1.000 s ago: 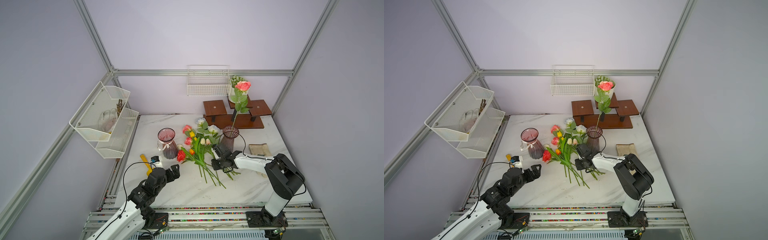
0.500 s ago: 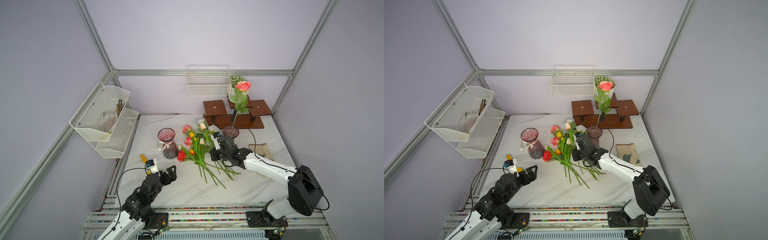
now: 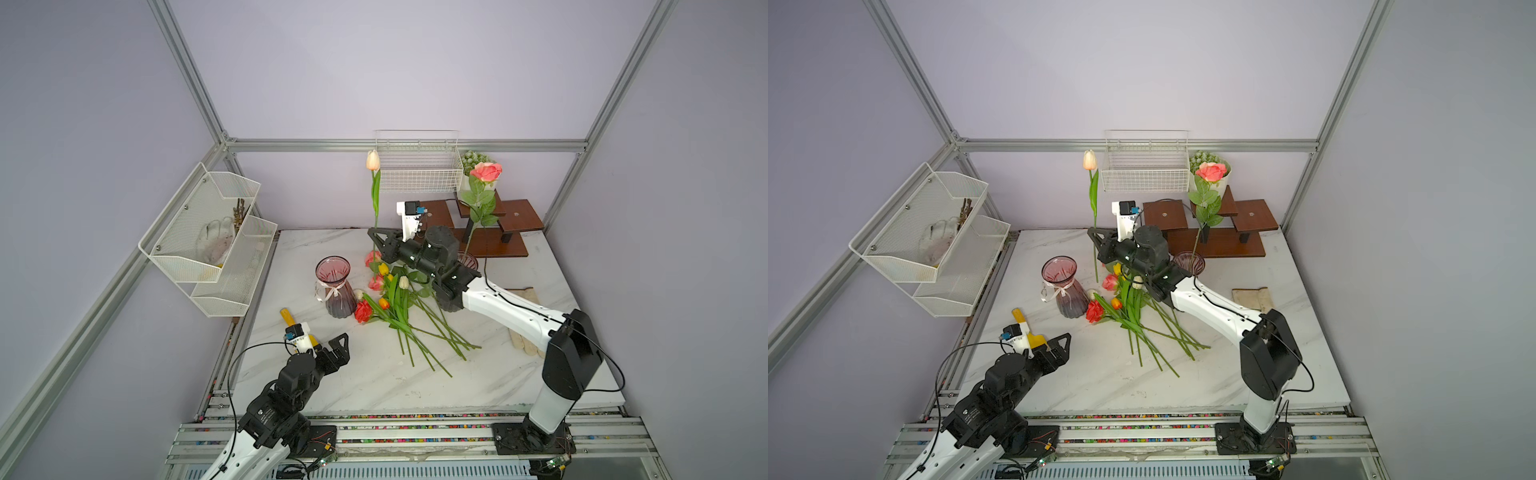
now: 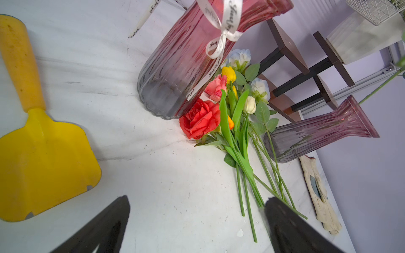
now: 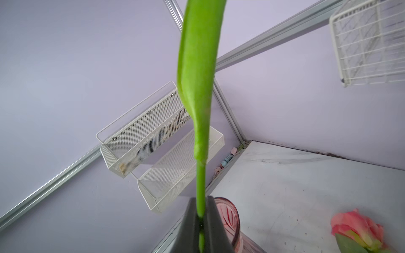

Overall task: Arrange the flowers in different vases according to their variety
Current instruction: Insert the flower into the vase.

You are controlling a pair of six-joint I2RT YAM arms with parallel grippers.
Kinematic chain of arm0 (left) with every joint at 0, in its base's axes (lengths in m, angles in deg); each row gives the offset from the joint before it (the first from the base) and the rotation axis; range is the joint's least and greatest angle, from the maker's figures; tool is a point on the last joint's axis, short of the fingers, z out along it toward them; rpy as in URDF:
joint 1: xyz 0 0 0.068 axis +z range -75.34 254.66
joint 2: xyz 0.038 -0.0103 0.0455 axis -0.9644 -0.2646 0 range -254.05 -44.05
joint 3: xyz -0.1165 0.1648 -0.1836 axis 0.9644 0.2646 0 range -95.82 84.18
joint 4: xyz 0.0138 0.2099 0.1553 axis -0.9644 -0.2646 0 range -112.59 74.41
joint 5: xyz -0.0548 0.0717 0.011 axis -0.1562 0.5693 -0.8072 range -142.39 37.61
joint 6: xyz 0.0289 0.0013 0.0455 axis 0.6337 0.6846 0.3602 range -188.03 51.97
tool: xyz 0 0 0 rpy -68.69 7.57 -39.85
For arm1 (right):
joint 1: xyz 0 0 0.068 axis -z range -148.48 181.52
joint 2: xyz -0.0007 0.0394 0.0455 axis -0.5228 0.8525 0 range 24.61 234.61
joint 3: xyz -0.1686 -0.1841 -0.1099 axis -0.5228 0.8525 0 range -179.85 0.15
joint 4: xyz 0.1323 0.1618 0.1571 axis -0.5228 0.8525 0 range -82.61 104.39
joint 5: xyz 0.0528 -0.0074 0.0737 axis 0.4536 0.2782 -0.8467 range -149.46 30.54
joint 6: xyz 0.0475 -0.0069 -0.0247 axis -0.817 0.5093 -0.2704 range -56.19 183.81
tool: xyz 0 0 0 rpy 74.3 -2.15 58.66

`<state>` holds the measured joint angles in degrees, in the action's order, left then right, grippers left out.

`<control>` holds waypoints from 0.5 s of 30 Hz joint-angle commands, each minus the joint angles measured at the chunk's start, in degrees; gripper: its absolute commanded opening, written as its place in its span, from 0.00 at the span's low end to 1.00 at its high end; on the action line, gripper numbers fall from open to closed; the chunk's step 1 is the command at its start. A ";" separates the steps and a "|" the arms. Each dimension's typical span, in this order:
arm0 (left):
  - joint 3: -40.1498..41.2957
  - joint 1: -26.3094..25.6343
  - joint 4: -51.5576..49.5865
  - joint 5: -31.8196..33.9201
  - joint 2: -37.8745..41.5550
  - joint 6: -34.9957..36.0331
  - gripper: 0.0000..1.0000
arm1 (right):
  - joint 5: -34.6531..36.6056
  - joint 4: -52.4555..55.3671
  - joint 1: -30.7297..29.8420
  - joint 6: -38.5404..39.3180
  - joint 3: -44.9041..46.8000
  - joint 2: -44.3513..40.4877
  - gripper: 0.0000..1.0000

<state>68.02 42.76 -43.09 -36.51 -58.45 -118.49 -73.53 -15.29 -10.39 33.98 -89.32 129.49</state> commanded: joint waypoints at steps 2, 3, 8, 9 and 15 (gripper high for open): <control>-0.56 0.28 0.84 0.01 -0.02 -0.61 1.00 | -1.64 -10.02 -1.91 -2.41 -11.67 10.02 0.00; -0.67 0.26 0.68 0.09 0.15 -0.61 1.00 | -1.21 -10.51 -2.31 -1.96 -14.04 12.16 0.00; -0.94 0.27 -0.21 -0.23 0.98 -0.48 1.00 | 0.77 -13.27 -4.37 2.03 -20.25 19.30 0.00; -0.94 0.26 -0.35 -0.26 1.17 -0.43 1.00 | 1.21 -13.84 -4.78 3.00 -20.61 20.30 0.00; -1.55 0.27 -1.61 -0.07 1.95 0.31 1.00 | 2.02 -15.93 -6.56 7.78 -17.49 23.09 0.00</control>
<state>68.02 42.78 -44.36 -36.67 -57.31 -118.44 -72.59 -26.92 -15.99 37.63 -108.20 151.83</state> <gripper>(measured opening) 0.999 0.068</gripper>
